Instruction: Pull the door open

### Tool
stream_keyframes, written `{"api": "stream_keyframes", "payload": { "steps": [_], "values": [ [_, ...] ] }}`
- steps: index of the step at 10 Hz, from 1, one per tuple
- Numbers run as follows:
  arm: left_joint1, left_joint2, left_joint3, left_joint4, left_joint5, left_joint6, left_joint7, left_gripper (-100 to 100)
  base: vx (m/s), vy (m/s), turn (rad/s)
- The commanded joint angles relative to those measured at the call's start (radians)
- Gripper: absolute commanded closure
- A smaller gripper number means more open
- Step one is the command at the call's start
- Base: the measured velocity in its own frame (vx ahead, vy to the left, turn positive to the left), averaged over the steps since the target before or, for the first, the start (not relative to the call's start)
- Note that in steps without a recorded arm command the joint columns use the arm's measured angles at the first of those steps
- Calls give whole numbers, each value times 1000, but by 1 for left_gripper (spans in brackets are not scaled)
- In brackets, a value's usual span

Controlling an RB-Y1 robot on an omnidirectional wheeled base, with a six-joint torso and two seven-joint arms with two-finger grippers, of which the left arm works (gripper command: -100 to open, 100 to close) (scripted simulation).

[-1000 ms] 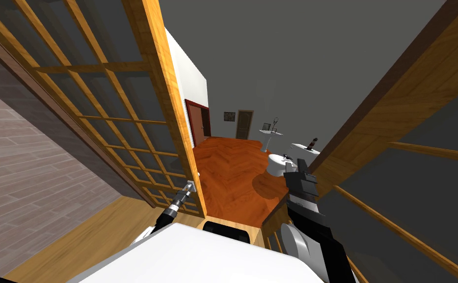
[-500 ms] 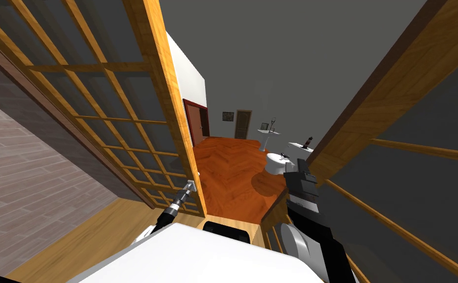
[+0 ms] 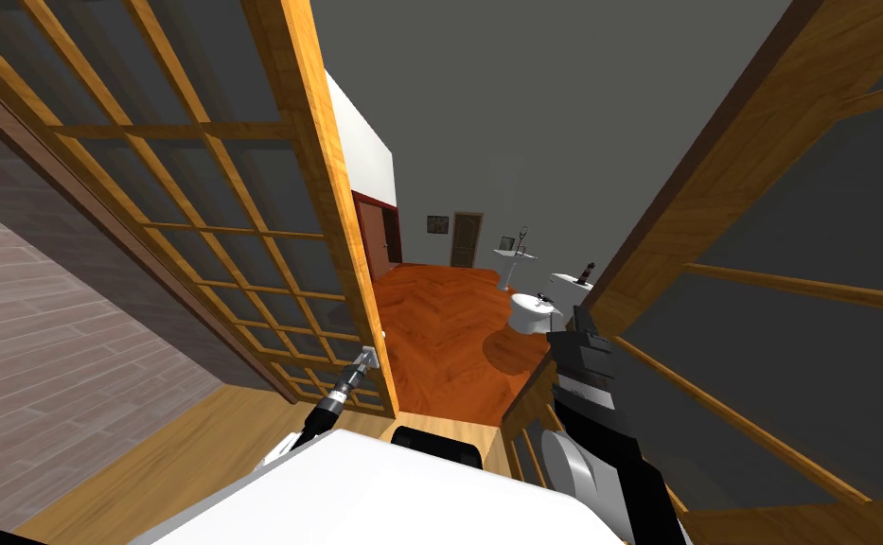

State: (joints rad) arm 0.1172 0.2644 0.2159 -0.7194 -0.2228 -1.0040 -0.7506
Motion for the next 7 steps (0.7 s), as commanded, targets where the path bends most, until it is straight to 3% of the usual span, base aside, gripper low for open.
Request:
{"api": "stream_keyframes", "payload": {
  "steps": [1, 7],
  "values": [
    [-1, -3, -11, 2, 14, 2, 49, 100, -31, 17, -37],
    [-10, 0, -37, 5, 68, 10, 198, 100, -42, 19, -48]
  ]
}}
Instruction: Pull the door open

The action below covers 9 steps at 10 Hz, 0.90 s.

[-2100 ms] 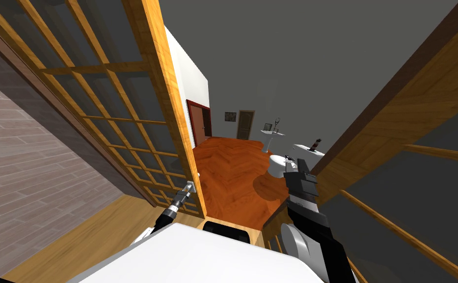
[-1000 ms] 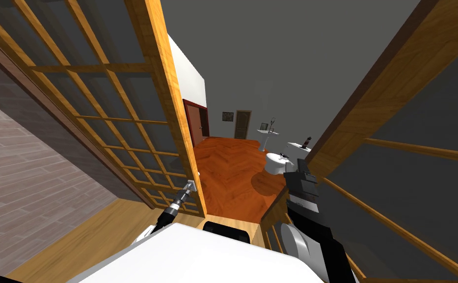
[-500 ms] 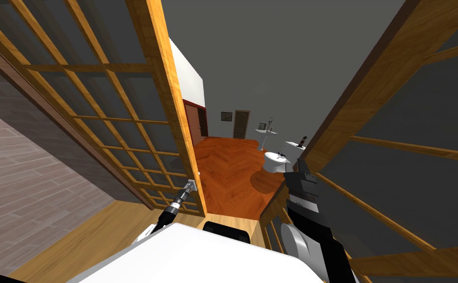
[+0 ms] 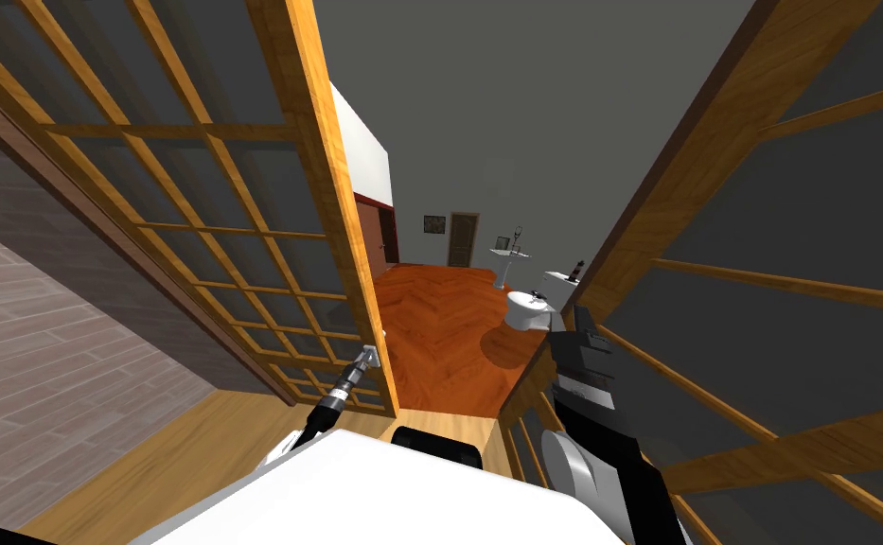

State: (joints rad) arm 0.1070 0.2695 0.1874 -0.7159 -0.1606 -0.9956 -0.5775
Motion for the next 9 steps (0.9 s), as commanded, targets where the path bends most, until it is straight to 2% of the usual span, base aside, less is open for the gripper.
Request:
{"api": "stream_keyframes", "payload": {
  "steps": [1, 2, 3, 4, 6, 7, 8, 9],
  "values": [
    [-2, -4, -16, 2, 21, 3, 50, 100, -54, 22, -82],
    [-2, -4, -16, 2, 21, 3, 67, 100, -40, 19, -35],
    [-5, -3, -23, 3, 36, 5, 101, 100, -44, 21, -48],
    [-5, -3, -23, 3, 36, 5, 107, 100, -32, 13, -28],
    [-10, -2, -38, 5, 66, 10, 171, 100, -48, 20, -64],
    [-10, -2, -38, 5, 66, 10, 188, 100, -43, 20, -42],
    [-13, -1, -46, 6, 83, 12, 221, 100, -42, 11, -46],
    [-13, -1, -46, 6, 83, 12, 229, 100, -37, 16, -37]
  ]
}}
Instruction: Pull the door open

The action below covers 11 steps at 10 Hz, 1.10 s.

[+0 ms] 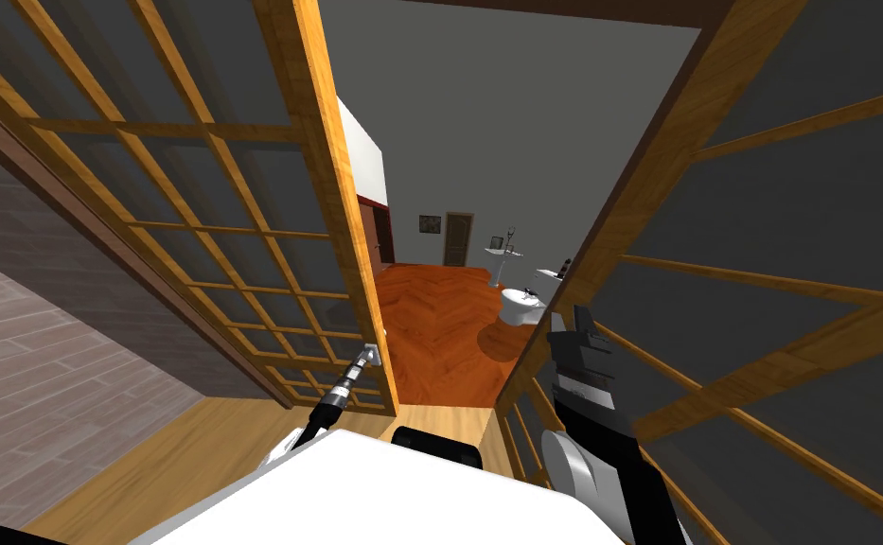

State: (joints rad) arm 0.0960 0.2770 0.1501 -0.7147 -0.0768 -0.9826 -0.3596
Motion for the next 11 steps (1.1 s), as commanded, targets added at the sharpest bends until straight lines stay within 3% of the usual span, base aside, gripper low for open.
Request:
{"api": "stream_keyframes", "payload": {
  "steps": [1, 4, 5, 7, 10, 11],
  "values": [
    [-5, -7, -17, 5, 16, 2, 50, 100, -46, 20, -48],
    [-11, -6, -33, 7, 49, 6, 127, 100, -55, 25, -65],
    [-11, -6, -33, 7, 49, 6, 135, 100, -35, 18, -28],
    [-17, -4, -49, 9, 84, 11, 200, 100, -56, 15, -69],
    [-20, -3, -58, 10, 102, 14, 260, 100, -45, 23, -37],
    [-23, -2, -66, 11, 120, 16, 297, 100, -43, 20, -75]
  ]
}}
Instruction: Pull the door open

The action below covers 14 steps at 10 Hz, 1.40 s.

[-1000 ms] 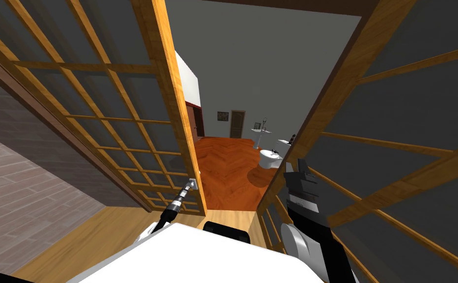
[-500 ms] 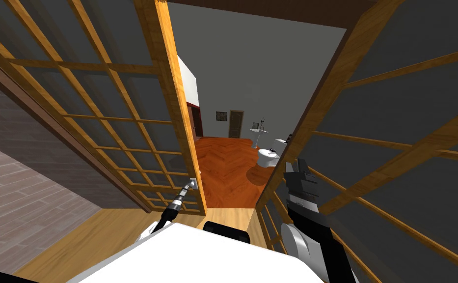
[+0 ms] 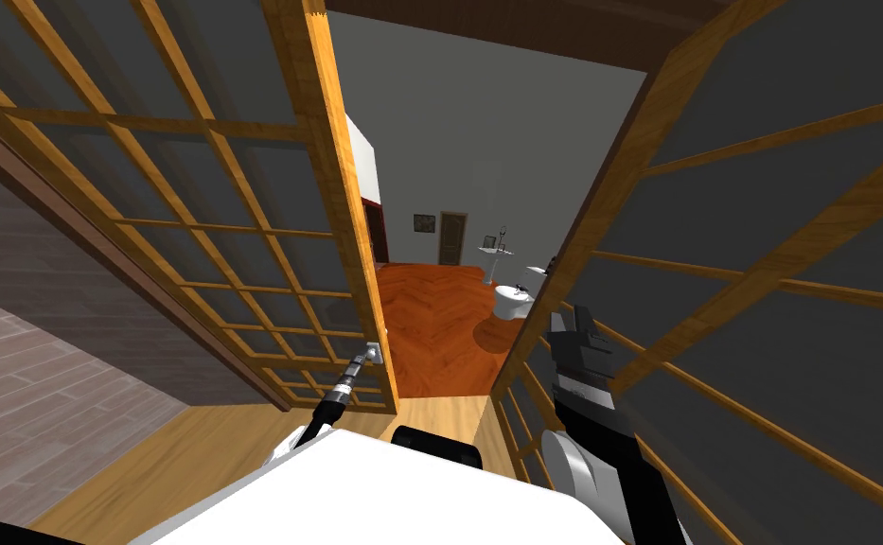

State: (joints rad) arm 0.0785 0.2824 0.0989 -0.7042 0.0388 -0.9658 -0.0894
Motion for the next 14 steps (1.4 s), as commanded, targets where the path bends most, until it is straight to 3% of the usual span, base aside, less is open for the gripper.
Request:
{"api": "stream_keyframes", "payload": {
  "steps": [1, 2, 3, 5, 10, 11, 12, 14],
  "values": [
    [-6, -7, -15, 1, 4, 0, 31, 100, -37, 17, -47],
    [-9, -6, -24, 1, 22, 2, 70, 100, -45, 13, -62],
    [-9, -6, -24, 1, 22, 2, 73, 100, -35, 8, -15],
    [-15, -4, -41, 4, 58, 7, 139, 100, -61, 22, -76],
    [-21, -2, -59, 6, 95, 12, 240, 100, -46, 17, -47],
    [-24, -1, -68, 7, 113, 15, 281, 100, -50, 13, -63],
    [-24, -1, -68, 7, 113, 15, 282, 100, -42, 9, -46],
    [-31, 1, -85, 9, 150, 20, 353, 100, -58, 21, -71]
  ]
}}
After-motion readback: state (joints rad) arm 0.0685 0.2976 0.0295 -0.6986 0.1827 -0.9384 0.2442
